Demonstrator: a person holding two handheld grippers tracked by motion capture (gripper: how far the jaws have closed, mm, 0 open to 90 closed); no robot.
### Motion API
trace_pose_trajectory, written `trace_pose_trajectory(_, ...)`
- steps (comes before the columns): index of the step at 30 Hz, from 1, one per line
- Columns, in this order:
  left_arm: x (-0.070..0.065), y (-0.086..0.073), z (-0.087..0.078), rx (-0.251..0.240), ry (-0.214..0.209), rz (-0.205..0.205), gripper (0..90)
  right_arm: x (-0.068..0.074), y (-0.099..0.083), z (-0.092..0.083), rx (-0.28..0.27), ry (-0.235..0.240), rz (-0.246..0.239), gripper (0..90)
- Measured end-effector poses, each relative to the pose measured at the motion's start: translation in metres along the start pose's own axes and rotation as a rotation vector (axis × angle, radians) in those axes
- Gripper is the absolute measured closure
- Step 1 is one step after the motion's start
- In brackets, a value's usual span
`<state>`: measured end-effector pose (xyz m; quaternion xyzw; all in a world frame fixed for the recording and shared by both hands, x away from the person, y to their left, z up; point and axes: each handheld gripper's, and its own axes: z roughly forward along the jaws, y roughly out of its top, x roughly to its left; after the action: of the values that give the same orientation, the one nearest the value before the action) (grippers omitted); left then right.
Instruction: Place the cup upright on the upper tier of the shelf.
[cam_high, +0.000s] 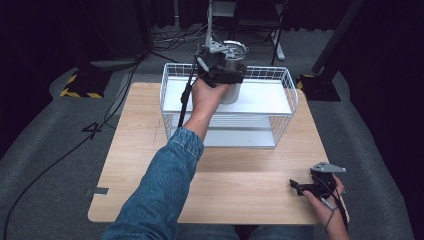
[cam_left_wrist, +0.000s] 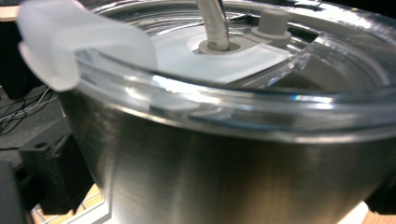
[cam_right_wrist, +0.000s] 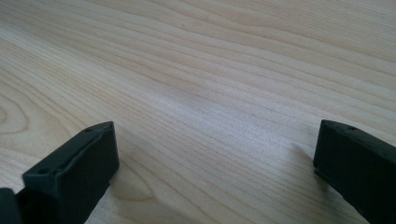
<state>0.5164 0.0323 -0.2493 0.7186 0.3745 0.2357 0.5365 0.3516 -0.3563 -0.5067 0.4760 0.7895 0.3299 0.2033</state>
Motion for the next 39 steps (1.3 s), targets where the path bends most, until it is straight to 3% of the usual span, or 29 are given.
trace_pose_trajectory(6,-0.001,0.003,-0.007,-0.043,0.006,0.03,0.0,0.0,0.0,0.0,0.0,0.0,0.0,0.3)
trace_pose_trajectory(14,-0.001,0.003,-0.021,-0.039,0.009,0.044,0.0,0.0,0.0,0.0,0.0,0.0,0.0,0.3)
trace_pose_trajectory(24,0.003,0.0,-0.05,-0.056,0.009,0.051,0.0,0.0,0.0,0.0,0.0,0.0,-0.001,0.3)
trace_pose_trajectory(33,0.0,-0.005,-0.077,-0.082,-0.021,0.057,0.0,0.0,0.0,0.0,-0.001,0.001,0.0,0.2)
trace_pose_trajectory(39,-0.001,-0.011,-0.104,-0.098,-0.039,0.053,0.0,-0.001,0.001,0.001,0.001,0.015,-0.009,0.2)
